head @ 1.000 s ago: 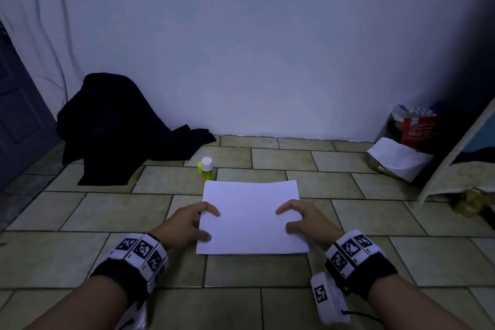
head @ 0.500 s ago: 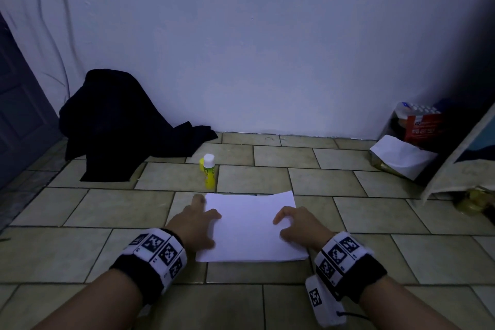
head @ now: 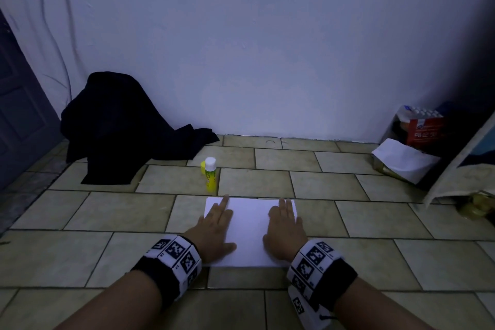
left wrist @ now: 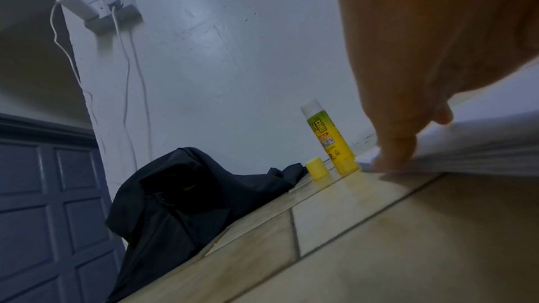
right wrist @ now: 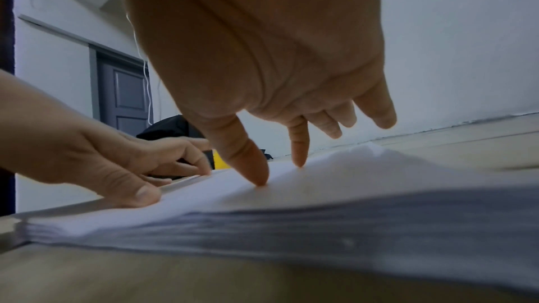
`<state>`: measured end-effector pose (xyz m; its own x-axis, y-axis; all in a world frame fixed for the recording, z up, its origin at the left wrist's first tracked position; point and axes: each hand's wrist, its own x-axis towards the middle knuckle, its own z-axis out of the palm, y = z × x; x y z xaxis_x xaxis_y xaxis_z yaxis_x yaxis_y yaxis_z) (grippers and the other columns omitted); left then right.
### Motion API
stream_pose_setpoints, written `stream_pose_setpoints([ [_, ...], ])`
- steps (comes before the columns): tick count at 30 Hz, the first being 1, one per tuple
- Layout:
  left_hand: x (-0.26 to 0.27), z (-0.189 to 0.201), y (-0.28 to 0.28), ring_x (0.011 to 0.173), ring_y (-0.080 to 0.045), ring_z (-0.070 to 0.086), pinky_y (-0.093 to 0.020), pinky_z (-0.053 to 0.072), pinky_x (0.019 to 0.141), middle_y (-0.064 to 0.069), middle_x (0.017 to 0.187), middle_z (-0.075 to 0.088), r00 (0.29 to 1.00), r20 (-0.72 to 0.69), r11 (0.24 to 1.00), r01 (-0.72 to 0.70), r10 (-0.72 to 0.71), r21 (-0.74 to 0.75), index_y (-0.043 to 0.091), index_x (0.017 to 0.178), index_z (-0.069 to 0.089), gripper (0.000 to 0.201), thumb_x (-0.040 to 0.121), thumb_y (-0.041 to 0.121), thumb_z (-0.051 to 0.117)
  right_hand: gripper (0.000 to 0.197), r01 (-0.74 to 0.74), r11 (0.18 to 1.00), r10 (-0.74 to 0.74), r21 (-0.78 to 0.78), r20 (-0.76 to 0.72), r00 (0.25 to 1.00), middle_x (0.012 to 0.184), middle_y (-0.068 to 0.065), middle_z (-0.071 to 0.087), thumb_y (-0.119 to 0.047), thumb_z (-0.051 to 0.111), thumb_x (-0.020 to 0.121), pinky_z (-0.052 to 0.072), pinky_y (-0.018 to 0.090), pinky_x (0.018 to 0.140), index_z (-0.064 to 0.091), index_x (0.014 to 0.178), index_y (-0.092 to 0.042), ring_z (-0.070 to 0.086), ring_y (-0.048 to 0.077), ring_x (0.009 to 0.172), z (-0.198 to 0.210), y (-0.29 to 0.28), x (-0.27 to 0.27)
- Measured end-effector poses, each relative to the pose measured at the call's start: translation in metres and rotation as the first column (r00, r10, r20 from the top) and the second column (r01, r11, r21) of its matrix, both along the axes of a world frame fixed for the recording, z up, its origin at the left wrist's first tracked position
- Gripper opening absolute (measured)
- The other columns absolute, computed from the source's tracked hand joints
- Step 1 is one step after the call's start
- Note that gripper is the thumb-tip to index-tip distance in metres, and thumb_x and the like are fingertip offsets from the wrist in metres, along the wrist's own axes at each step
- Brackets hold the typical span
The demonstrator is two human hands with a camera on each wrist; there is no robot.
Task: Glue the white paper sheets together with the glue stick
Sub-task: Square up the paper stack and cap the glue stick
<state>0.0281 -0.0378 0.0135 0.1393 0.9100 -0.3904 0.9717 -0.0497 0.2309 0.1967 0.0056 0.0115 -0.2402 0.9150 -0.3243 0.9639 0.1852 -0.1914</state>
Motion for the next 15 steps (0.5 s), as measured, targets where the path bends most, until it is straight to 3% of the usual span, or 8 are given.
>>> stream_pose_setpoints([
  [2, 0.0, -0.005, 0.003, 0.147, -0.023, -0.018, -0.044, 0.001, 0.119, -0.005, 0.158, -0.026, 0.999, -0.044, 0.996, 0.027, -0.031, -0.082, 0.011, 0.153, -0.011, 0.081, 0.1, 0.042, 0.041, 0.062, -0.014, 0.999, 0.012, -0.036, -0.045, 0.999, 0.159, 0.009, -0.015, -0.024, 0.039, 0.098, 0.0, 0.047, 0.118, 0.008, 0.15, -0.011, -0.017, 0.023, 0.146, -0.001, 0.0, -0.004],
  [5, -0.001, -0.009, 0.007, 0.146, -0.024, -0.022, -0.045, -0.005, 0.118, -0.007, 0.157, -0.026, 0.994, -0.092, 0.992, 0.04, -0.051, -0.122, 0.008, 0.151, -0.015, 0.08, 0.101, 0.045, 0.035, 0.079, -0.053, 0.993, 0.053, -0.101, -0.009, 0.999, 0.157, 0.006, -0.023, -0.05, 0.036, 0.098, -0.005, 0.047, 0.117, -0.008, 0.152, -0.014, -0.021, 0.021, 0.145, -0.007, 0.001, -0.006],
  [7, 0.0, -0.011, 0.008, 0.145, -0.026, -0.023, -0.044, -0.007, 0.118, -0.009, 0.157, -0.028, 0.993, -0.099, 0.99, 0.052, -0.065, -0.13, 0.007, 0.151, -0.016, 0.079, 0.101, 0.044, 0.033, 0.086, -0.067, 0.989, 0.071, -0.13, 0.033, 0.997, 0.156, 0.005, -0.025, -0.058, 0.035, 0.095, -0.008, 0.047, 0.116, -0.013, 0.151, -0.014, -0.023, 0.021, 0.144, -0.014, 0.001, -0.006],
  [15, 0.0, -0.018, 0.013, 0.144, -0.026, -0.027, -0.039, -0.009, 0.118, -0.01, 0.155, -0.031, 0.994, -0.082, 0.988, 0.056, -0.068, -0.146, 0.006, 0.149, -0.019, 0.081, 0.101, 0.045, 0.032, 0.089, -0.079, 0.983, 0.094, -0.163, 0.089, 0.992, 0.153, 0.003, -0.032, -0.063, 0.029, 0.094, -0.013, 0.046, 0.115, -0.021, 0.148, -0.013, -0.027, 0.02, 0.143, -0.028, 0.004, -0.006],
])
